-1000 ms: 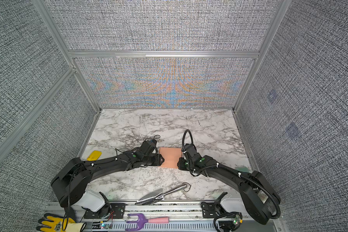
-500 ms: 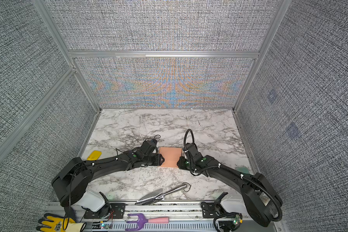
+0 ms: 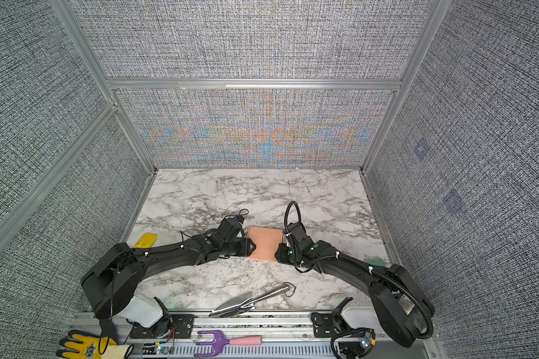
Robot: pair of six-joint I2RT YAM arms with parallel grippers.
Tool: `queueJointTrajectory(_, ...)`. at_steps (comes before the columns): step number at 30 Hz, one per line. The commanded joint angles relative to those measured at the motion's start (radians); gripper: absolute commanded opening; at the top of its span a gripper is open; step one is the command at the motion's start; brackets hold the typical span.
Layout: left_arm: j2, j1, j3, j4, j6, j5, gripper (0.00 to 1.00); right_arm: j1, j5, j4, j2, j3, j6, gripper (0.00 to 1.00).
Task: Assemble paper box
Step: Fold and tuck the lid into the gap.
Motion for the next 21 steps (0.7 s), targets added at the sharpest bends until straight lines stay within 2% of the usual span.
queueJointTrajectory(1,0.014,-0.003,-0.003,-0.043,0.01,0.004,0.49,0.002,0.003,0.029,0.011,0.005,-0.01,0.3)
queueJointTrajectory(21,0.037,-0.018,-0.007,-0.068,0.048,-0.08,0.48,0.007,0.157,-0.015,0.034,0.033,-0.082,0.29)
